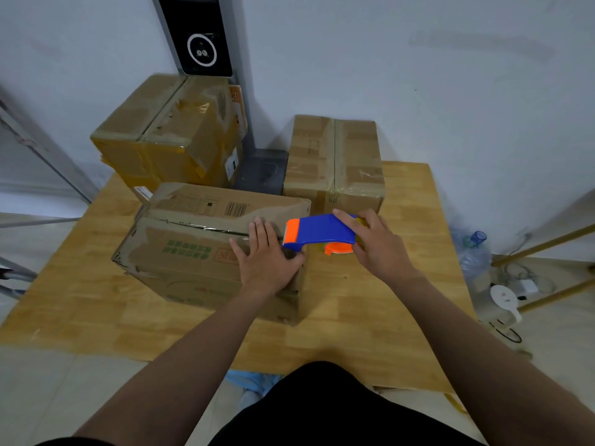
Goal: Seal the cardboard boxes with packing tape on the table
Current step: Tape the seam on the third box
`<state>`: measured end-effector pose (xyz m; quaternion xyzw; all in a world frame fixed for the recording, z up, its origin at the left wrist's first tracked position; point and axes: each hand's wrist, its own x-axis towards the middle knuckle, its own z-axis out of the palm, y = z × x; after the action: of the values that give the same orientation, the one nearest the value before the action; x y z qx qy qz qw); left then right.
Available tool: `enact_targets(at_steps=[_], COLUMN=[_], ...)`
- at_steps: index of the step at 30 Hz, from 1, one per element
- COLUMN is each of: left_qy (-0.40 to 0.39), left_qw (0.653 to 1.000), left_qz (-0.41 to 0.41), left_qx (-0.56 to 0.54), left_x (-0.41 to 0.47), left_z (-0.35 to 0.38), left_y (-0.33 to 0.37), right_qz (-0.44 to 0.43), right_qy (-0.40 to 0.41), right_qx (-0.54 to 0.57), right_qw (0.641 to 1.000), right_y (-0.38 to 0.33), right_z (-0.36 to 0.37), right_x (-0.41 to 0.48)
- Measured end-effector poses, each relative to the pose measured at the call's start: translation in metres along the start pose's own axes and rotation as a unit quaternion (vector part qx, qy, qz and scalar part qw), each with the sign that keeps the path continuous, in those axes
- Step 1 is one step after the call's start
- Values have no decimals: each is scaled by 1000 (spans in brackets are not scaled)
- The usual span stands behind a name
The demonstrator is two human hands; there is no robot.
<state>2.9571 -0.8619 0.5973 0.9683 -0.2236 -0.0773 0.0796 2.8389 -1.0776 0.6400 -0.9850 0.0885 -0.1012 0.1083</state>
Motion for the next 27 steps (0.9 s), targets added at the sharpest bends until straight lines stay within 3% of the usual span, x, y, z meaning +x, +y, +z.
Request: enact_targets(at_steps=[13, 19, 27], left_qy=[-10, -30, -41], left_qw=[999, 998, 995], left_qz=[19, 43, 89], left_qx=[27, 35, 31], left_x=[0, 3, 3], left_z=[-1, -2, -2], left_y=[4, 4, 6], right_qz=[21, 66, 119], right_qy=[14, 45, 27], right_qx=[35, 45, 16], right_qw=[999, 996, 992], right_y=[5, 52, 47], right_z=[-1, -8, 4], right_x=[-1, -31, -39])
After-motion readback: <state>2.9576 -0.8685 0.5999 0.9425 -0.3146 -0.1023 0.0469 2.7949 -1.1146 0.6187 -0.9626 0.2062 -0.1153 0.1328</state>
